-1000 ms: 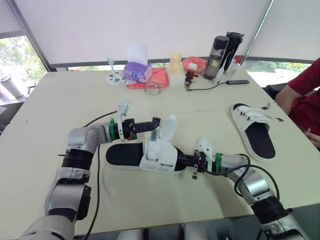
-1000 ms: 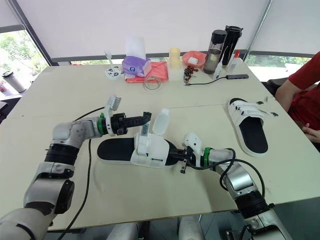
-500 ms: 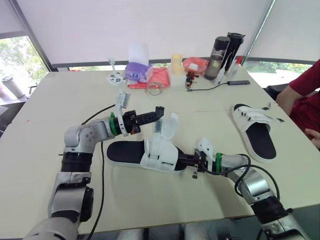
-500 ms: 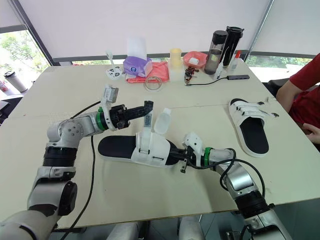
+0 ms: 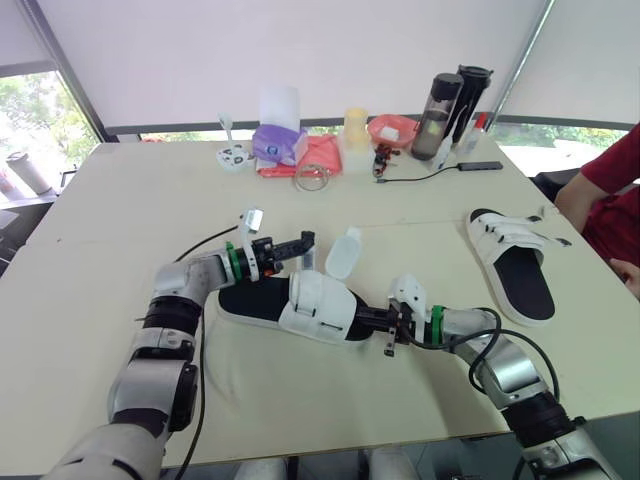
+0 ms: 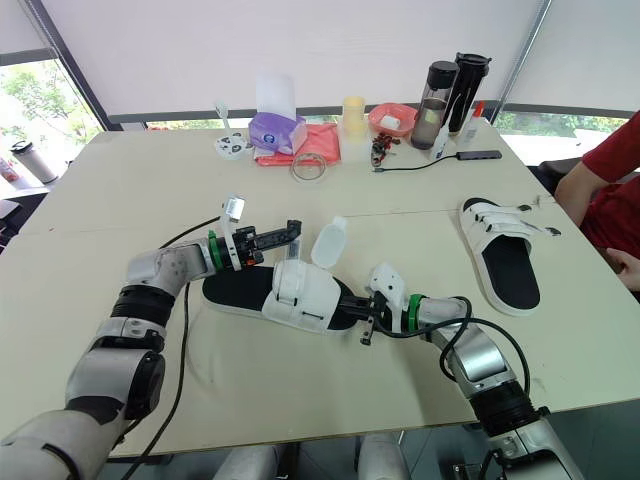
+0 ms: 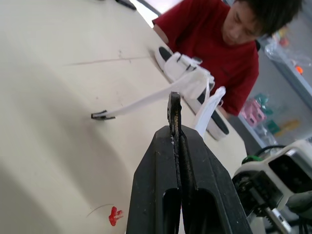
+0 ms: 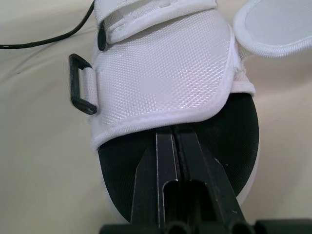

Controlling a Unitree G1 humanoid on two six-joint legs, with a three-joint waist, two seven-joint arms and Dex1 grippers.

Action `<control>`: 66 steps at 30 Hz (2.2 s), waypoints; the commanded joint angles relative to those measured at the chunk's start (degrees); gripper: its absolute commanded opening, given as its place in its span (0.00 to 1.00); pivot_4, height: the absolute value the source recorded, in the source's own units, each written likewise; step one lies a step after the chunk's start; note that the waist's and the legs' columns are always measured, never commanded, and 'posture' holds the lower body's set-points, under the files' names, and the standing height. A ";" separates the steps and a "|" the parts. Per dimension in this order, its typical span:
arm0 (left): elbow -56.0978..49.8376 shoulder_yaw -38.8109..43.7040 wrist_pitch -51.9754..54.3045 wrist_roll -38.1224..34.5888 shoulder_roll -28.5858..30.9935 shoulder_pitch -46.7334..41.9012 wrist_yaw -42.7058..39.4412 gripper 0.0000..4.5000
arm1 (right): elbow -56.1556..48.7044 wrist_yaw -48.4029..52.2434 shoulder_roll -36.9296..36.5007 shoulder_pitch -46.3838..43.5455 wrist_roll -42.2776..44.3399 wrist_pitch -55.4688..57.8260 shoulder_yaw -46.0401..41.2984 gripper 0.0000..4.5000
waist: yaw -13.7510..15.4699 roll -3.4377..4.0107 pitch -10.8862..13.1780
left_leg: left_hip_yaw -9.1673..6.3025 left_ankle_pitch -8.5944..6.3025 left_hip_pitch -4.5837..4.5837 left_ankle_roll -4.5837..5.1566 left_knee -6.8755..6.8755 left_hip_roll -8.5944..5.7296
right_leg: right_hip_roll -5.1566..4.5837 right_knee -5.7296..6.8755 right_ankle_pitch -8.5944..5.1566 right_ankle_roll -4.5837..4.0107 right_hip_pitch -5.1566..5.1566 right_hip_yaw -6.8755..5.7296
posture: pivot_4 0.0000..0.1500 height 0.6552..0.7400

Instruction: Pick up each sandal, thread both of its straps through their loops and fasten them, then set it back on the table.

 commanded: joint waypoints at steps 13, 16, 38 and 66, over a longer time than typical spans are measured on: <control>22.10 -3.90 -10.52 13.61 -3.90 -5.90 -5.04 0.13 | 3.30 -2.72 -0.59 2.83 -4.04 2.69 1.07 0.00 | 0.26 -0.08 -0.41 | -0.07 0.00 0.11 0.00 0.02 -0.03 | -0.04 -0.05 -0.03 0.12 0.19 -0.14 | 1.00 1.00; 22.74 -2.67 -10.51 13.57 -3.99 -6.53 -5.52 0.40 | 3.24 -3.04 -0.56 2.92 -3.93 2.70 1.04 0.00 | 0.22 -0.04 -0.58 | -0.09 -0.01 0.12 -0.01 0.02 -0.03 | -0.05 -0.05 -0.13 0.28 0.22 -0.16 | 1.00 1.00; 12.02 6.99 -2.55 6.41 2.89 -16.22 -10.47 0.98 | 5.00 -2.55 0.25 1.85 -4.15 2.16 1.89 0.00 | -0.19 -0.19 -0.37 | -0.18 0.00 0.00 0.00 0.01 -0.02 | -0.01 0.06 0.00 0.20 0.07 -0.24 | 1.00 1.00; -2.88 -3.69 10.59 4.88 -4.84 -9.04 -7.90 0.98 | 4.19 -3.80 1.36 3.20 -4.51 2.00 1.82 0.00 | -0.19 -0.17 -0.35 | -0.18 0.00 0.03 0.00 -0.01 0.00 | 0.00 0.08 0.01 0.20 0.08 -0.21 | 1.00 1.00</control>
